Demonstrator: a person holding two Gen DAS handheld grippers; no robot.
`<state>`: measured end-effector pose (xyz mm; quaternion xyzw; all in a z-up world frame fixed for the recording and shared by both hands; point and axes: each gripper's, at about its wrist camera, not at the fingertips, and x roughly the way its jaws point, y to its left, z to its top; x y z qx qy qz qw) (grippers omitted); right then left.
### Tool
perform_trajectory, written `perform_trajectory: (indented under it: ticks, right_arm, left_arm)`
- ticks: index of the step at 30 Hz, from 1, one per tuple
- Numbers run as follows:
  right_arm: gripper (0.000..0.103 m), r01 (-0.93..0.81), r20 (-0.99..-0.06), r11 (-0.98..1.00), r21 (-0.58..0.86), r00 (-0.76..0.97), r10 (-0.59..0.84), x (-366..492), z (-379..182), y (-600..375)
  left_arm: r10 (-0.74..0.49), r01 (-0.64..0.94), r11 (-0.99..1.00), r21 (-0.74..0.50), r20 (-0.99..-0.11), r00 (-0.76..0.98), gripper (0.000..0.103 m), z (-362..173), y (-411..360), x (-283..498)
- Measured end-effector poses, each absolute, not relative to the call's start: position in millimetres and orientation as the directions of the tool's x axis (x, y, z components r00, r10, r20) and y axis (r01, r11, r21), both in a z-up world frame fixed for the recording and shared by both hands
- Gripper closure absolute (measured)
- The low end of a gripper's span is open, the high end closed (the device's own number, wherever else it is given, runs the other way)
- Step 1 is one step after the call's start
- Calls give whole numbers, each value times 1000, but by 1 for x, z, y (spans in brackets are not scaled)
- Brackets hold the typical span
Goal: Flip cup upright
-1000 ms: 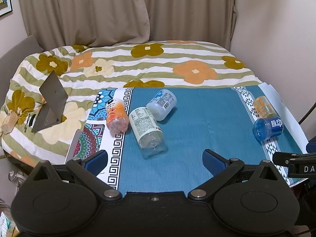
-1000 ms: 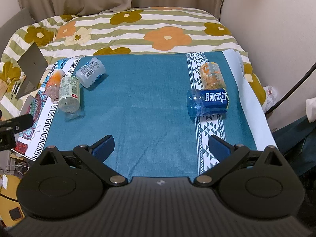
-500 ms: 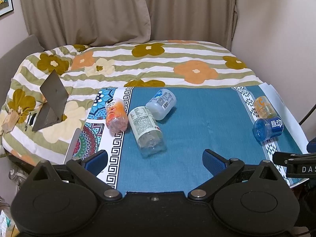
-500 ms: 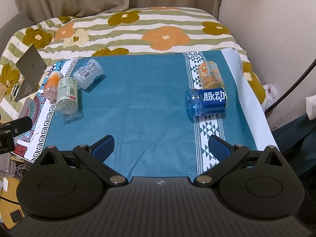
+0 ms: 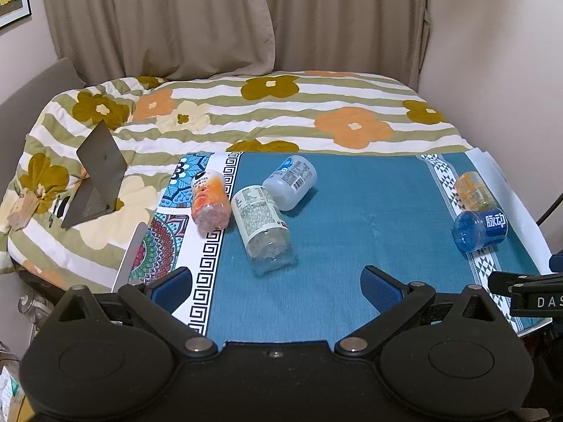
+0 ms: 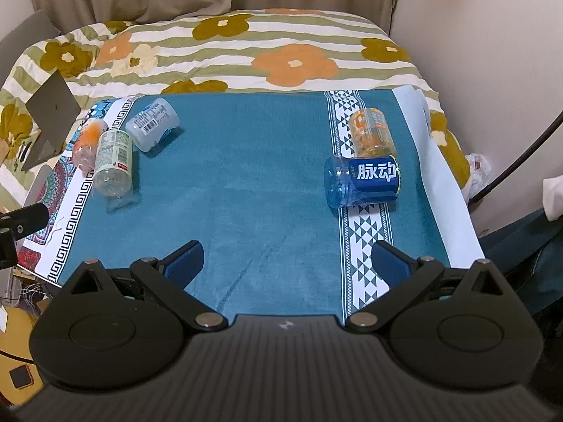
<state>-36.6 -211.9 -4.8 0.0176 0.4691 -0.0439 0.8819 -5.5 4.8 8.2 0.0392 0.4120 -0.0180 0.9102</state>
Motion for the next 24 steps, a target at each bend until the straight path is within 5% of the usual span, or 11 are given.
perform_trajectory:
  ticks: [13,24]
  right_arm:
    - [0,17,-839,999,46,543,29,-26,3,-229]
    - [0,-65,-805,997,42,589,72,6,1,-245]
  left_arm:
    - [37,50,994,96,-738,674,0,23,-6,12]
    - [-16,194,968,158,-736,677,0,36,-7,80]
